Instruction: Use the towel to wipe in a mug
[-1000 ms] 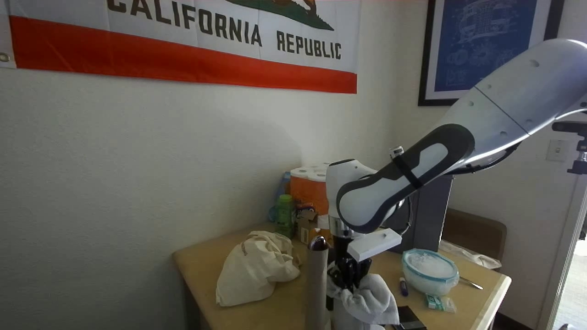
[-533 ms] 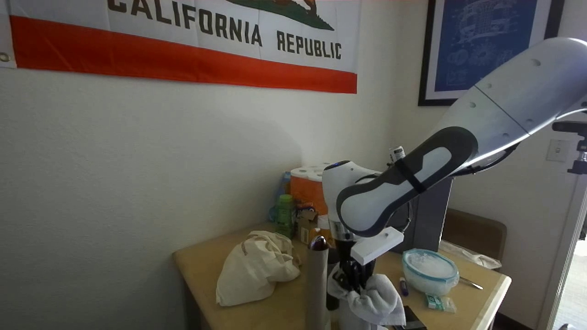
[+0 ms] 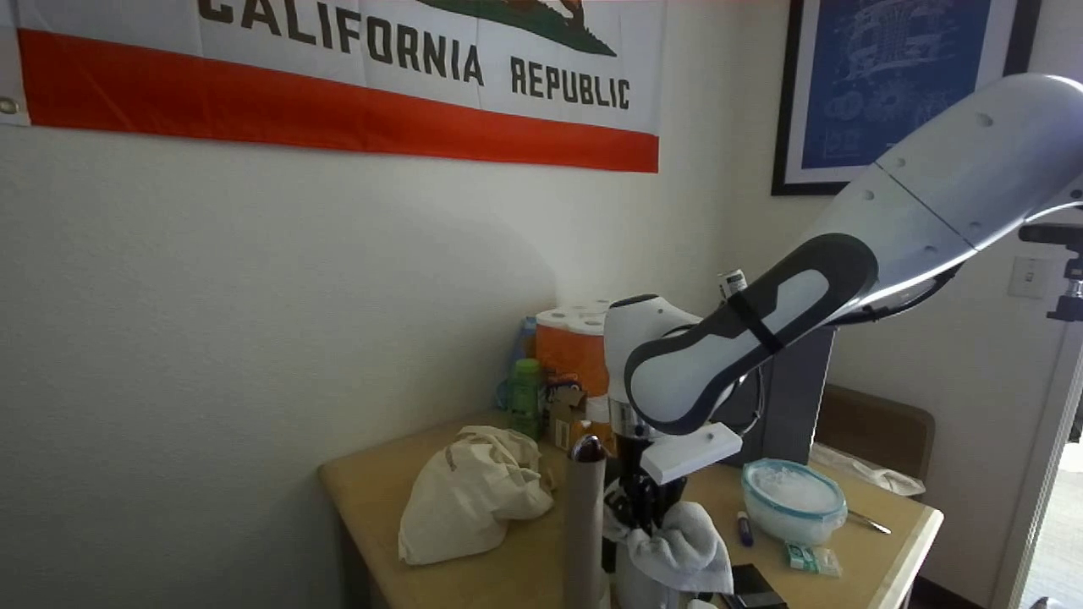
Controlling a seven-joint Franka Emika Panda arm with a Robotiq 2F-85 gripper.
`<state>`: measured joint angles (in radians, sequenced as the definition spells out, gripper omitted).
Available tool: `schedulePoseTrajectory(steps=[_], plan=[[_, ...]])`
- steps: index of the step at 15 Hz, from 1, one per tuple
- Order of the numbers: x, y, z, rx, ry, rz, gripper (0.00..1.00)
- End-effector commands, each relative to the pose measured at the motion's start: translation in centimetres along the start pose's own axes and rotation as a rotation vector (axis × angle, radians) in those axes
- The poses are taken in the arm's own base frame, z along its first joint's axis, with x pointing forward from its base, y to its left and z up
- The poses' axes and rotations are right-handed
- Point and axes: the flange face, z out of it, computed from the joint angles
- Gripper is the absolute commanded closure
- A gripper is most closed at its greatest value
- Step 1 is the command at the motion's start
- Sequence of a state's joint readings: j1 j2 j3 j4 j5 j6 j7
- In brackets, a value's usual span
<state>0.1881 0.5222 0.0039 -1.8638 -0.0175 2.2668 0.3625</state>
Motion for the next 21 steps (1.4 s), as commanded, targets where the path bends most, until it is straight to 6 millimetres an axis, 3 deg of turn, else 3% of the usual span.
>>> schedulePoseTrajectory(steps=[1,6,10,16,21], plan=[[-0.3,0.4,0.3,-0.041,0.011,0.025,0.97],[-0.6,-0.2,0.8,0.007,-0.055,-0.025,0.97],[-0.2,0.5,-0.5,0.022,-0.028,-0.007,0.97],[-0.2,0.8,-4.0,0.008,-0.017,-0.029,0.97],[0.4,1.5,-10.1,-0.004,0.027,-0.06,0.97]])
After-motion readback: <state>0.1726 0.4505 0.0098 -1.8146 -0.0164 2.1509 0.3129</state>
